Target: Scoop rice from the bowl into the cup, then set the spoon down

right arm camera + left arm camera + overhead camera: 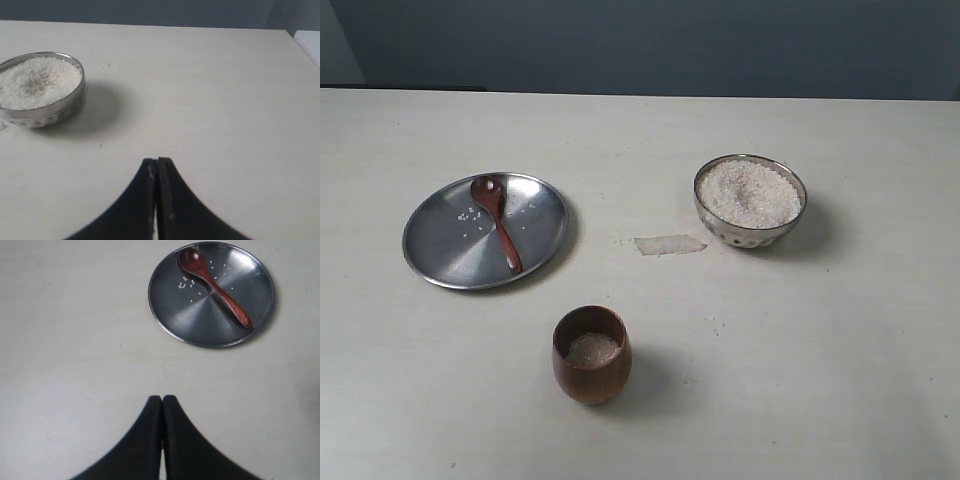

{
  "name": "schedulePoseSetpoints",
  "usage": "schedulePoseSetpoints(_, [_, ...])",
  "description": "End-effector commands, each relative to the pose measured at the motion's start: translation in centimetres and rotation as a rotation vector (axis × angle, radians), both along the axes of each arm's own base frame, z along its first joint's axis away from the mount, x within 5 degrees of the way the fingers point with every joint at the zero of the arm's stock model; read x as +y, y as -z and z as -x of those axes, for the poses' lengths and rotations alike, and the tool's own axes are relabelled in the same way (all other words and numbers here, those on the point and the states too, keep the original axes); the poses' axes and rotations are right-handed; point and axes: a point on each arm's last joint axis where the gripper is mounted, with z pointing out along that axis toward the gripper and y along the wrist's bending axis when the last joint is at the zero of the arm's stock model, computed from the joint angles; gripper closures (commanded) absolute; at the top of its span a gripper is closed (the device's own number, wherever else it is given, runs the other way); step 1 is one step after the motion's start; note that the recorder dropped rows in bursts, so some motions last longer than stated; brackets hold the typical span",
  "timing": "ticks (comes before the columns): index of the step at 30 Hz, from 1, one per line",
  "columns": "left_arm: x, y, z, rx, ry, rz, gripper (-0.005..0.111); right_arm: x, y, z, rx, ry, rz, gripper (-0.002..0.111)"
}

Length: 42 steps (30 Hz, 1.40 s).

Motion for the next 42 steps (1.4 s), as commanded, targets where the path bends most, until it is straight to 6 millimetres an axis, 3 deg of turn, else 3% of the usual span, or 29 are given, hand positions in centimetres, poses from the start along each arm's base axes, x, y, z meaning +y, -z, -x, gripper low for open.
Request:
schedulePoseSetpoints(1, [0.1, -0.2, 0.0, -0.01, -0.005, -0.005, 0.106, -0.1, 1.1, 0.4, -0.028, 0.047, -0.064, 0.108])
schedulePoseSetpoints(5, [0.2, -0.2, 0.0, -0.01, -0.007, -0.018, 0.106, -0.1, 2.2, 0.7, -0.034, 0.087, -0.141, 0.108])
schedulePoseSetpoints(11, [0.2, -0.2, 0.0, -0.01, -0.007, -0.02, 0.106, -0.2, 2.1, 1.0, -0.06, 0.117, -0.158, 0.108])
schedulePoseSetpoints(19, [0.2, -0.2, 0.0, -0.01, -0.007, -0.02, 0.106, -0.3, 2.1, 1.2, -0.063, 0.119, -0.135, 0.108])
schedulePoseSetpoints(26, [0.2, -0.2, 0.0, -0.01, -0.007, -0.02, 0.106, -0.6, 1.7, 1.0, -0.106, 0.094, -0.011, 0.108])
schedulePoseSetpoints(37, [0.2, -0.2, 0.0, -0.01, -0.007, -0.02, 0.106, -0.5, 3.6, 1.1, -0.071, 0.082, 0.007, 0.108])
schedulePoseSetpoints(42, [0.2, -0.2, 0.0, -0.01, -0.007, -0.02, 0.106, -0.5, 3.5, 1.0, -0.101, 0.077, 0.011, 0.108])
